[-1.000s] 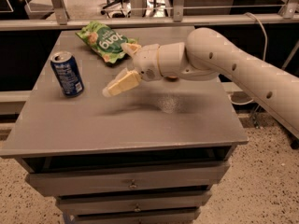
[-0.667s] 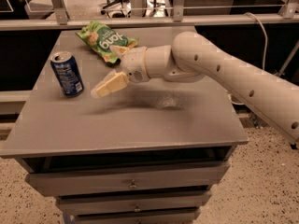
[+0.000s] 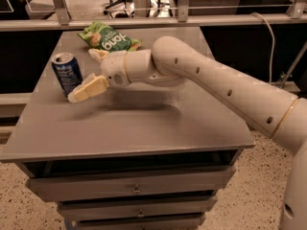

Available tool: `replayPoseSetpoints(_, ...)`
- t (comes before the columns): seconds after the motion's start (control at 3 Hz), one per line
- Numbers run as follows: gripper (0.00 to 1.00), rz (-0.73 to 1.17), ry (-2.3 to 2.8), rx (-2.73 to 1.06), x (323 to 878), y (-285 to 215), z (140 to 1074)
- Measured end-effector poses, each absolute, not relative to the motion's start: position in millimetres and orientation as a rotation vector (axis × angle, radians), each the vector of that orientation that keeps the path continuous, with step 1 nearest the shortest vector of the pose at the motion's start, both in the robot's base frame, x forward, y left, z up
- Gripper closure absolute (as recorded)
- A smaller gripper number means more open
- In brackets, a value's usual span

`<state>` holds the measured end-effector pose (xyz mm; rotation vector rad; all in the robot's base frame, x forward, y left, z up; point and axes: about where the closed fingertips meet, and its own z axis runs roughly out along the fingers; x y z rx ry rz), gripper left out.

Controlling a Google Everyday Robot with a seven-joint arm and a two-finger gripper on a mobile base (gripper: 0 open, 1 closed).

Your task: Pick pepsi can

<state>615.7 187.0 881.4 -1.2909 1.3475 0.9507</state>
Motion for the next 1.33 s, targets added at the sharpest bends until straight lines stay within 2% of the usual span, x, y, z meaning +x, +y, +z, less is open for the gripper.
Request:
replayPoseSetpoints(0.33,0.17,1.000,1.344,-1.319,610,211,879)
replayPoseSetpoints(1.0,0.64,1.086,1.263,-1.361,597,240,891)
replayPoseSetpoints(1.33,0.95,1.046,1.208,-1.292,607,224,925)
